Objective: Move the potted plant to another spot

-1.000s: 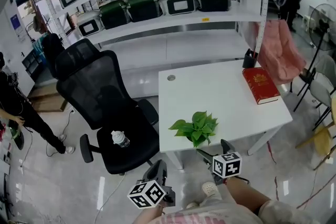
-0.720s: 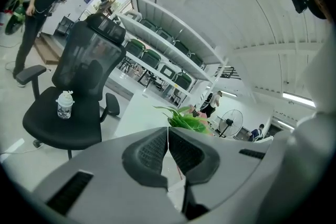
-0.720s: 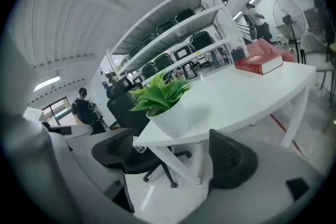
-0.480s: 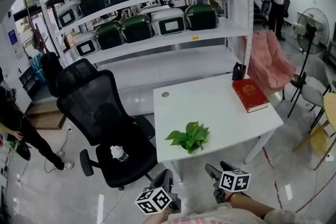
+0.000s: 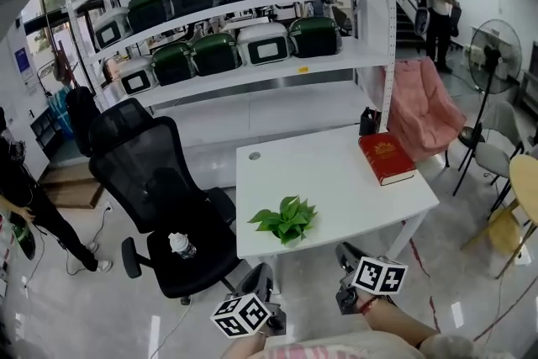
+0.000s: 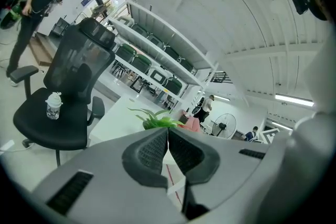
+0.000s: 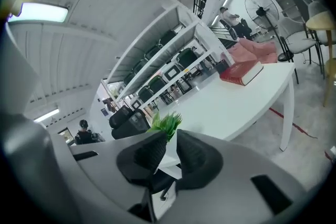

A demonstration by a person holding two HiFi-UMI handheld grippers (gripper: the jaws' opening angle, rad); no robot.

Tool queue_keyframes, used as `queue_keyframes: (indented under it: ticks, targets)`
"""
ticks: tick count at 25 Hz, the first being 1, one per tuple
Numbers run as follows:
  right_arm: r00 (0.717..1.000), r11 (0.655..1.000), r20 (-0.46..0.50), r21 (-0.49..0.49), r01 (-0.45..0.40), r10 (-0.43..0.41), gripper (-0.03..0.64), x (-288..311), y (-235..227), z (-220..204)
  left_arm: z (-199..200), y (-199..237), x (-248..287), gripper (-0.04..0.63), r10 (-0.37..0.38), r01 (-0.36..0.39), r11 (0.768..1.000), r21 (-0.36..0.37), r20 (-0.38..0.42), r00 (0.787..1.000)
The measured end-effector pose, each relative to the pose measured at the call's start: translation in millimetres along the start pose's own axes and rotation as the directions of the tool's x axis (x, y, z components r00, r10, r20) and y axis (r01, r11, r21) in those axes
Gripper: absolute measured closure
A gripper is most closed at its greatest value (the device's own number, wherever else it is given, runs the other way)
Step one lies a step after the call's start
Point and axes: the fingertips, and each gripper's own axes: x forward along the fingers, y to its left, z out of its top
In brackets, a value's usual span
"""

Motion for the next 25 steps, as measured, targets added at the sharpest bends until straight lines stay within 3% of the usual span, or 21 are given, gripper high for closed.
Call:
queue_keyframes:
  ticks: [2,10,16,20,25]
  targets:
    - [1.0,0.999,0.008,0.022,-0.03,0.03,0.613,-12.0,2.6,13.6,0.4,-18.7,-1.2,0.571,-0.009,0.009,1.0,0.001,0.02,1.0]
    - [0.978,0.979,0.055,0.017,-0.202,0.201,0.611,-61.2,21.0,61.6,7.6,-94.3,-14.3,0.571,-0.053,0.048,0.997,0.053,0.105,0.993]
    - [0.965,0.956,0.066,-0.168,-0.241,0.255,0.609,-95.2,31.5,77.5,4.1,-129.9,-33.6,0.571,-0.031,0.01,0.992,0.129,0.159,0.987]
    - [0.965,0.917,0.064,-0.335,-0.218,0.253,0.606,-116.4,30.9,83.3,-7.8,-152.8,-43.3,0.571,-0.017,-0.012,0.986,0.168,0.169,0.985]
    - [0.969,0.891,0.036,-0.403,-0.21,0.244,0.606,-136.0,17.9,78.5,-27.6,-169.2,-54.2,0.571,0.006,-0.034,0.987,0.159,0.17,0.985]
